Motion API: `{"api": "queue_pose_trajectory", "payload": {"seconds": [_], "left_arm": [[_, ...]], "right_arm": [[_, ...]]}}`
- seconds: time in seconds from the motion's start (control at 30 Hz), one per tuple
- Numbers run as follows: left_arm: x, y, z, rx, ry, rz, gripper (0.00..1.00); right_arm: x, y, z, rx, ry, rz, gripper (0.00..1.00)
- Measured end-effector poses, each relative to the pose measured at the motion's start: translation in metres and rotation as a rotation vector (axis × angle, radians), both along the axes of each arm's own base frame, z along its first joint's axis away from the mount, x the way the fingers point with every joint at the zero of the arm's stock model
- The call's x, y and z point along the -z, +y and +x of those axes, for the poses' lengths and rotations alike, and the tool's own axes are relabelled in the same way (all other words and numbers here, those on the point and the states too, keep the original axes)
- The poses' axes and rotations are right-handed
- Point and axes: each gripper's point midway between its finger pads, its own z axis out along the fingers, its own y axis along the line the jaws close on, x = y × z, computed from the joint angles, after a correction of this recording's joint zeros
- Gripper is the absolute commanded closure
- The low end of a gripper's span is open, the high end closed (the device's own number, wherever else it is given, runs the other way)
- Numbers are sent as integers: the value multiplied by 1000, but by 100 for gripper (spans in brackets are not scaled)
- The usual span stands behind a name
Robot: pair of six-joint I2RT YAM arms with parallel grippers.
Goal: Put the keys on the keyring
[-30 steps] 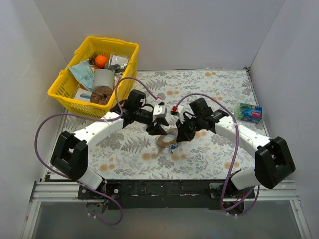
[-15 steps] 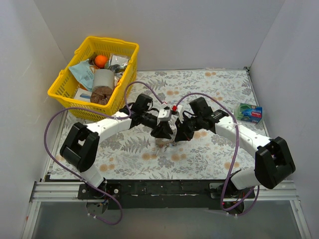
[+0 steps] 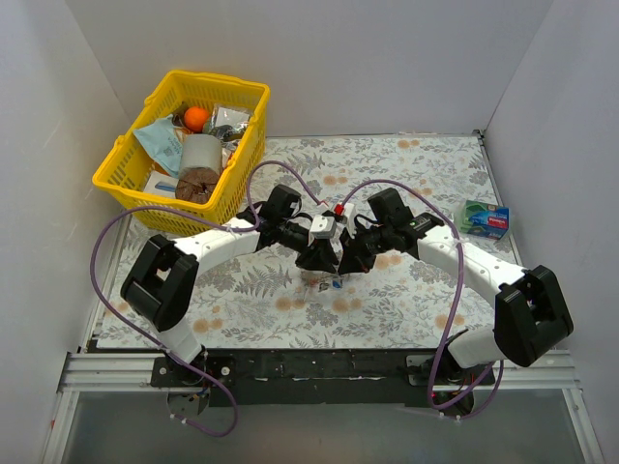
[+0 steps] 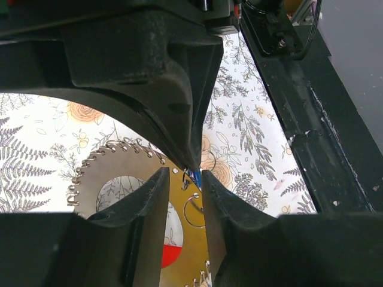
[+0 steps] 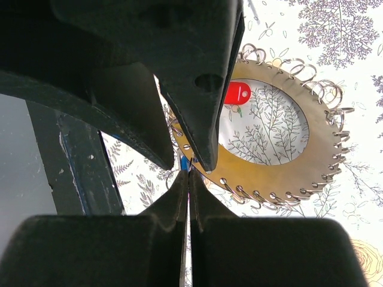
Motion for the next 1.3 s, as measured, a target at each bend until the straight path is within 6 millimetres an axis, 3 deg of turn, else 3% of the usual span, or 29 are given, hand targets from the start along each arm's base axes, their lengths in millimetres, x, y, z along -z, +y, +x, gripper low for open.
{"api": "queue_pose_trajectory", "payload": {"seconds": [0.23, 0.43, 0.47, 0.5, 0.6, 1.3], "left_arm": [[2, -2, 1, 11, -2, -11, 95], [3, -3, 0, 17, 0, -16, 100], [3, -3, 0, 18, 1, -17, 88], [4, -3, 0, 20, 1, -18, 83], [4, -3, 1, 18, 1, -15, 73], [9, -5, 5, 12, -18, -13, 73]], "right_arm": [[1, -1, -1, 2, 4, -5, 99], [2, -2, 0, 5, 3, -11, 99], [2, -2, 0, 6, 3, -12, 99], [2, -2, 0, 7, 3, -14, 99], [3, -3, 0, 10, 6, -19, 99], [4, -6, 0, 21, 13, -30, 99]]}}
